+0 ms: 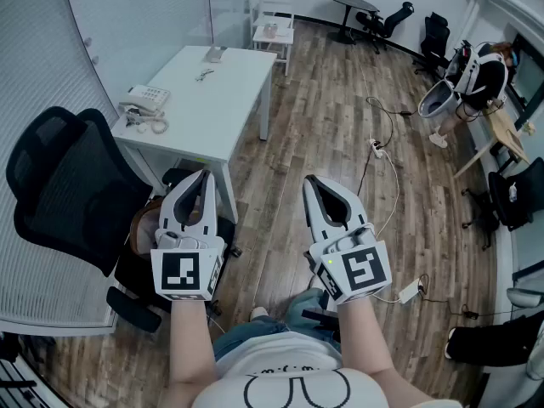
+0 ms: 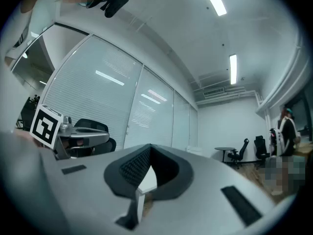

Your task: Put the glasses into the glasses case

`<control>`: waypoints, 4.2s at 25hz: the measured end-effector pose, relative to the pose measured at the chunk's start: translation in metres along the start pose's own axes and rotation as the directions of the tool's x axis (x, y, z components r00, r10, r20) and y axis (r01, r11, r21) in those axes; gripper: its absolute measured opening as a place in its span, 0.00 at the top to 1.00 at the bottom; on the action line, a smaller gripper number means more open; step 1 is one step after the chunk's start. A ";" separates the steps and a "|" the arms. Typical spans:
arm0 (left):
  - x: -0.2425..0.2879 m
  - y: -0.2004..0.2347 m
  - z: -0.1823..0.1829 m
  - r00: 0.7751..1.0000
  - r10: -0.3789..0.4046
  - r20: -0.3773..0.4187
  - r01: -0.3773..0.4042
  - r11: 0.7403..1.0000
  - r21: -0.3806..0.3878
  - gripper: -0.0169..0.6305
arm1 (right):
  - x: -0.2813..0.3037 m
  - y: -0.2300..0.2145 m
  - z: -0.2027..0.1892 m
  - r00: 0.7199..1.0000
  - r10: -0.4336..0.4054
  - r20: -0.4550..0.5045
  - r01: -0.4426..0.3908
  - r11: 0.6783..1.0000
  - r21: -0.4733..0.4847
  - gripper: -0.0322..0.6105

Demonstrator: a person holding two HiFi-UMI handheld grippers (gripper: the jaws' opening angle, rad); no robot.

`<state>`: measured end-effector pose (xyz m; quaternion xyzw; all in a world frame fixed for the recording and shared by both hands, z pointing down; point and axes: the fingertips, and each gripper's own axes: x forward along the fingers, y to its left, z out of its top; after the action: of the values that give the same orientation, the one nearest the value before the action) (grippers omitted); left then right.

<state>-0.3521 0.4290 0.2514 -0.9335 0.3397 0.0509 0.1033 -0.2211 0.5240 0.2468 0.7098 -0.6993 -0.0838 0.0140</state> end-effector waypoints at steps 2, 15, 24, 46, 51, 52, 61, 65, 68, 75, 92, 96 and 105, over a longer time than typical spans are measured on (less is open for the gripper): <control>0.001 0.000 0.000 1.000 -0.002 0.005 0.002 1.000 -0.003 0.95 | 0.002 0.000 0.000 1.000 0.004 0.001 -0.004 1.000 0.015 0.93; 0.058 0.011 -0.030 1.000 0.015 -0.024 -0.015 1.000 -0.010 0.95 | 0.055 -0.030 -0.021 1.000 0.024 0.005 -0.024 1.000 0.010 0.93; 0.200 0.017 -0.063 0.996 0.068 -0.062 -0.069 0.998 -0.011 0.95 | 0.153 -0.143 -0.060 0.998 0.055 -0.014 -0.055 0.997 0.045 0.93; 0.449 0.061 -0.122 0.956 0.254 -0.150 -0.257 0.966 -0.006 0.95 | 0.362 -0.321 -0.119 0.974 0.225 -0.028 -0.220 0.967 0.129 0.93; 0.500 0.110 -0.149 0.945 0.294 -0.147 -0.302 0.952 -0.040 0.95 | 0.433 -0.336 -0.136 0.970 0.240 -0.045 -0.235 0.967 0.103 0.93; 0.512 0.120 -0.154 0.943 0.300 -0.146 -0.310 0.950 -0.045 0.95 | 0.450 -0.339 -0.137 0.968 0.245 -0.047 -0.240 0.966 0.096 0.93; 0.615 0.233 -0.189 0.915 0.368 -0.164 -0.383 0.921 -0.068 0.95 | 0.612 -0.353 -0.149 0.949 0.305 -0.079 -0.300 0.951 0.072 0.93; 0.638 0.278 -0.203 0.903 0.388 -0.185 -0.406 0.911 -0.074 0.94 | 0.669 -0.349 -0.160 0.940 0.328 -0.097 -0.320 0.943 0.087 0.93; 0.649 0.300 -0.215 0.895 0.390 -0.216 -0.410 0.910 -0.055 0.79 | 0.699 -0.344 -0.170 0.931 0.349 -0.108 -0.338 0.935 0.108 0.93; 0.658 0.321 -0.246 0.878 0.356 -0.319 -0.372 0.928 0.014 0.66 | 0.734 -0.342 -0.192 0.915 0.382 -0.132 -0.362 0.919 0.153 0.93; 0.668 0.381 -0.390 0.705 0.083 -0.704 -0.164 0.985 -0.049 0.68 | 0.858 -0.326 -0.259 0.778 0.582 -0.239 -0.556 0.813 0.169 0.93; 0.668 0.393 -0.434 0.619 -0.002 -0.785 -0.112 0.990 -0.091 0.70 | 0.887 -0.320 -0.279 0.734 0.621 -0.274 -0.598 0.783 0.171 0.93; 0.664 0.401 -0.507 0.432 -0.177 -0.884 -0.060 0.973 -0.224 0.74 | 0.933 -0.329 -0.316 0.683 0.647 -0.338 -0.629 0.757 0.179 0.93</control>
<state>-0.0902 -0.4004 0.5712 -0.8334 0.3017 -0.4193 -0.1964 0.1563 -0.4279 0.4200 0.4242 -0.8875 0.0821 0.1599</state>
